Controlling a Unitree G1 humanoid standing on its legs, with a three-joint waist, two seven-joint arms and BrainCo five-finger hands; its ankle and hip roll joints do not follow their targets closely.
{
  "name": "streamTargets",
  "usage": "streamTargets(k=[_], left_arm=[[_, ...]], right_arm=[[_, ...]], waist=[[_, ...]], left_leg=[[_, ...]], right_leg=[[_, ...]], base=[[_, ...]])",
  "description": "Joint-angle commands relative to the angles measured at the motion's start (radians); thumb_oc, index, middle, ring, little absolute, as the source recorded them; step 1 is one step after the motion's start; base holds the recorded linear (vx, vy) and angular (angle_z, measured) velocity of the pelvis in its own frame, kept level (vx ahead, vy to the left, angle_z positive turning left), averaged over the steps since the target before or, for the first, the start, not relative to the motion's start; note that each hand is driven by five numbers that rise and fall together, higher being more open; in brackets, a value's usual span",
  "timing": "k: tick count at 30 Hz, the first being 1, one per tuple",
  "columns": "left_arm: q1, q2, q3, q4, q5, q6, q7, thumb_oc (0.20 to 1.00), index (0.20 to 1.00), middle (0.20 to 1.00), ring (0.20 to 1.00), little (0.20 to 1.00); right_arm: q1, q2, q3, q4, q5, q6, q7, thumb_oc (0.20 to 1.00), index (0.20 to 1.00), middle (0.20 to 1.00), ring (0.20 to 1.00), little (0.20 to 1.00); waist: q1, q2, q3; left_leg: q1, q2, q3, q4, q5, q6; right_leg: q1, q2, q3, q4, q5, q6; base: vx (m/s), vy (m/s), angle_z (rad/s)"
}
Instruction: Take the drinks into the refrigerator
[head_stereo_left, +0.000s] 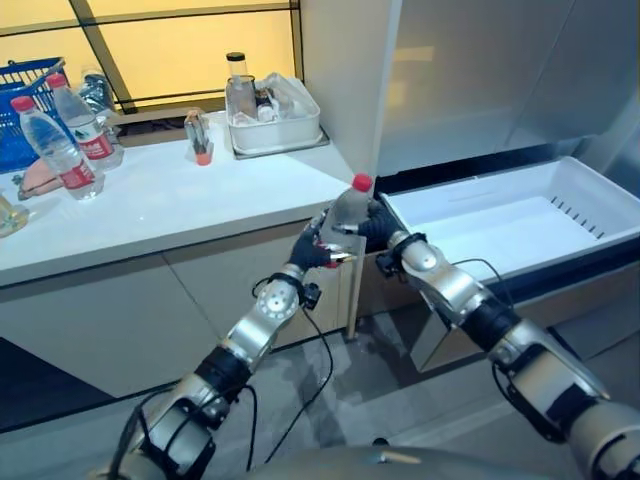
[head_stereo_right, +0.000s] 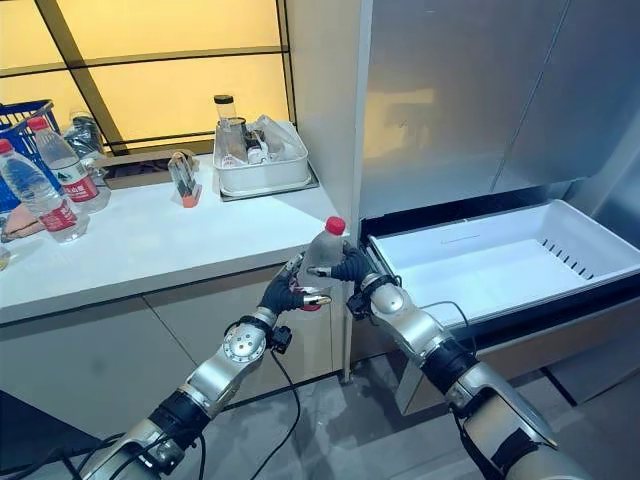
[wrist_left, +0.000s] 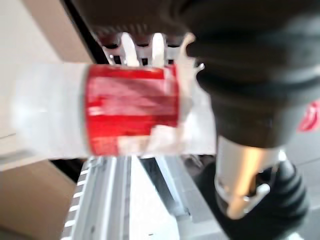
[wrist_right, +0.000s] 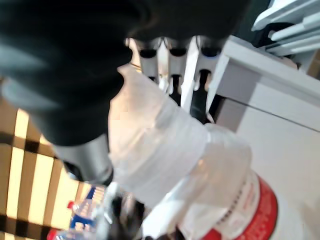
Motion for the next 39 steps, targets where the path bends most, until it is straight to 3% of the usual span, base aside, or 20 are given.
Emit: streamTargets(k=[1,11,16,21,27,32,39], left_arm=[[-0.054,0.008,-0.024,0.022,-0.033,-0.052,-0.014,1.000,1.000,1.000,1.000,1.000],[0.078,0.085,0.048,-0.068,-0.076,-0.055,-0.101,1.000,1.000,1.000,1.000,1.000],[0.210,0.127,0.121,-0.165,-0.137,-0.063,-0.163,1.000,1.000,1.000,1.000,1.000],[0.291,0.149,0.158,-0.210,-0.164,-0.064,-0.205,1.000,1.000,1.000,1.000,1.000],[0.358,0.200,0.197,-0.275,-0.204,-0.071,-0.251,1.000,1.000,1.000,1.000,1.000],[0.376,0.219,0.205,-0.297,-0.223,-0.072,-0.263,1.000,1.000,1.000,1.000,1.000],[0.390,0.263,0.170,-0.370,-0.273,-0.069,-0.300,1.000,1.000,1.000,1.000,1.000]], right_arm=[[-0.132,0.017,-0.148,-0.089,0.054,-0.122,-0.018,0.200,0.200,0.200,0.200,0.200],[-0.071,-0.103,-0.268,-0.187,0.063,-0.143,-0.006,0.200,0.200,0.200,0.200,0.200],[0.020,-0.227,-0.427,-0.328,0.067,-0.197,-0.009,0.200,0.200,0.200,0.200,0.200],[0.102,-0.284,-0.541,-0.360,0.092,-0.228,-0.015,0.200,0.200,0.200,0.200,0.200],[0.182,-0.392,-0.651,-0.265,0.085,-0.235,-0.044,0.200,0.200,0.200,0.200,0.200],[0.202,-0.432,-0.658,-0.153,0.034,-0.213,-0.057,0.200,0.200,0.200,0.200,0.200],[0.103,-0.495,-0.487,0.237,-0.084,-0.133,-0.028,0.200,0.200,0.200,0.200,0.200]], waist=[[0.002,-0.032,-0.003],[0.003,-0.025,-0.003],[0.001,-0.023,0.001],[0.001,-0.025,0.004],[-0.002,-0.032,0.011],[-0.002,-0.037,0.014],[0.018,-0.050,0.043]], left_leg=[[-0.073,-0.022,-0.054,0.028,-0.018,0.024],[-0.076,-0.023,-0.051,0.029,-0.019,0.025],[-0.081,-0.025,-0.051,0.025,-0.016,0.025],[-0.086,-0.027,-0.051,0.023,-0.015,0.027],[-0.094,-0.031,-0.052,0.022,-0.013,0.026],[-0.101,-0.033,-0.057,0.021,-0.012,0.027],[-0.128,-0.042,-0.064,0.030,-0.016,0.030]], right_leg=[[0.088,-0.024,-0.013,0.025,-0.161,0.052],[0.086,-0.023,-0.013,0.024,-0.163,0.054],[0.081,-0.023,-0.018,0.020,-0.161,0.057],[0.076,-0.023,-0.019,0.019,-0.160,0.060],[0.070,-0.024,-0.020,0.017,-0.158,0.064],[0.065,-0.026,-0.021,0.017,-0.159,0.065],[0.045,-0.032,-0.025,0.020,-0.156,0.070]], base=[[0.00,0.000,0.00],[0.00,0.000,0.00],[0.00,0.000,0.00],[0.00,0.000,0.00],[0.00,0.000,0.00],[0.00,0.000,0.00],[0.00,0.000,0.00]])
